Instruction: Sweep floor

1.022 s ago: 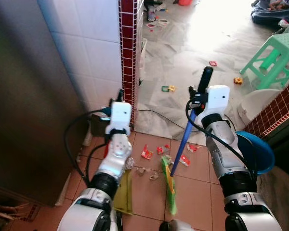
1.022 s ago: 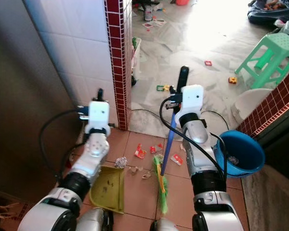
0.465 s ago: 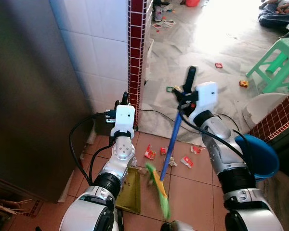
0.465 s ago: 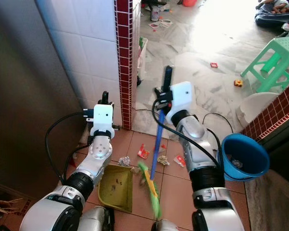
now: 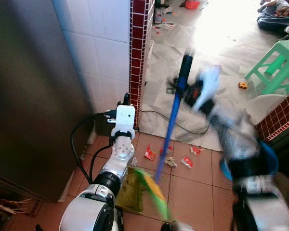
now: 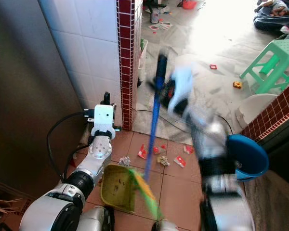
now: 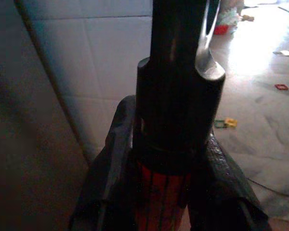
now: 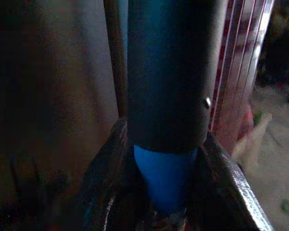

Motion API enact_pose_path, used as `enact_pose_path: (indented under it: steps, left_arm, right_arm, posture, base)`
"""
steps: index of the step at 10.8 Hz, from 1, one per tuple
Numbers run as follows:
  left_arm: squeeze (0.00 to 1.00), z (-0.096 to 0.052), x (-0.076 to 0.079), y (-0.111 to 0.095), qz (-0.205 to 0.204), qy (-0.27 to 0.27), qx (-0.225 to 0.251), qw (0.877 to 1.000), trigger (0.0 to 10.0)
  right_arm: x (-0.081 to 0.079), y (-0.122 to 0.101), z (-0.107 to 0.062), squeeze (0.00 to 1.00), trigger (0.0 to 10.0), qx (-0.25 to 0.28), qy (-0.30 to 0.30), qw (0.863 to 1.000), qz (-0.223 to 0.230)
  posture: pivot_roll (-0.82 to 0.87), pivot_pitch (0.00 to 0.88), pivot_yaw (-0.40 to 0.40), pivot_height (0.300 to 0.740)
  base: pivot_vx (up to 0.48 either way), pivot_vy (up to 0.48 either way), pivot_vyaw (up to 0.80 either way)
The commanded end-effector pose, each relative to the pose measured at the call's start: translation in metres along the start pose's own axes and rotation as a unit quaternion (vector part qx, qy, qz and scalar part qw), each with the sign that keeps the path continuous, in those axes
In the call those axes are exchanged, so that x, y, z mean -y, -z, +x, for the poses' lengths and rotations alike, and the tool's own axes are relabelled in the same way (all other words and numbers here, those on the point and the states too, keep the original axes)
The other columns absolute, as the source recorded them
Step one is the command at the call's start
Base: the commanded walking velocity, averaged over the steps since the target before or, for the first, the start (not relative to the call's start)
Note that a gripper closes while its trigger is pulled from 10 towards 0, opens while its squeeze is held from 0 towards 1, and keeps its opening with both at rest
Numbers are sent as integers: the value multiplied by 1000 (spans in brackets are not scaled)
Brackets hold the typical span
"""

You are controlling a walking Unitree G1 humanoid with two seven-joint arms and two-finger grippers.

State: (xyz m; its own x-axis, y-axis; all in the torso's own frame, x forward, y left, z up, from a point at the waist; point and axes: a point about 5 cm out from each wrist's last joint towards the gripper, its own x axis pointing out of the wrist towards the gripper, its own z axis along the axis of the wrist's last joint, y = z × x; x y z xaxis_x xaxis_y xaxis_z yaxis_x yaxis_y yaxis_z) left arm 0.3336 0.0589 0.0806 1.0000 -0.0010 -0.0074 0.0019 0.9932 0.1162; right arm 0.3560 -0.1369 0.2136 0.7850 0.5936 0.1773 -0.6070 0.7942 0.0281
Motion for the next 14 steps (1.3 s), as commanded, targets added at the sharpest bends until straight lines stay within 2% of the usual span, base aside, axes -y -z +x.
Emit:
enact_pose_path:
  steps: [1,2,4,5,8,11,13,14]
  left_arm:
    - [0,-3,22,-2,-28,33,-20,999,10000]
    - [0,-4,25,0,-35,52,-26,998,10000]
    - [0,-5,28,2,-52,72,-38,995,10000]
    - [0,-5,31,4,-70,97,-52,991,10000]
    - [0,-7,37,9,-104,159,-89,978,10000]
    - [0,-8,32,12,-78,177,-90,977,10000]
    - [0,-5,23,11,-71,166,-89,980,10000]
    - [0,0,14,6,-67,135,-76,986,10000]
  right_arm:
    - [3,-32,2,0,10000,56,-1,998,-17]
    - [6,-51,3,0,10000,85,10,995,-47]
    - [10,-61,3,0,10000,97,30,988,-120]
    - [15,-58,3,0,10000,94,50,984,-140]
    - [11,-33,-1,0,10000,69,62,984,-155]
    - [0,4,-8,0,10000,8,82,980,-182]
    - [0,11,-11,0,10000,-3,86,980,-178]
    - [-1,13,-12,0,10000,-8,85,981,-175]
  posture:
    - [-52,54,-64,740]
    - [-52,53,-63,740]
    - [-48,53,-60,740]
    - [-45,51,-63,740]
    - [-37,51,-59,740]
    - [-27,51,-51,740]
    - [-27,50,-48,740]
    - [-27,49,-47,740]
  base:
    - [0,0,0]
    - [0,0,0]
    - [0,0,0]
    - [0,0,0]
    - [0,0,0]
    - [0,0,0]
    - [0,0,0]
    - [0,0,0]
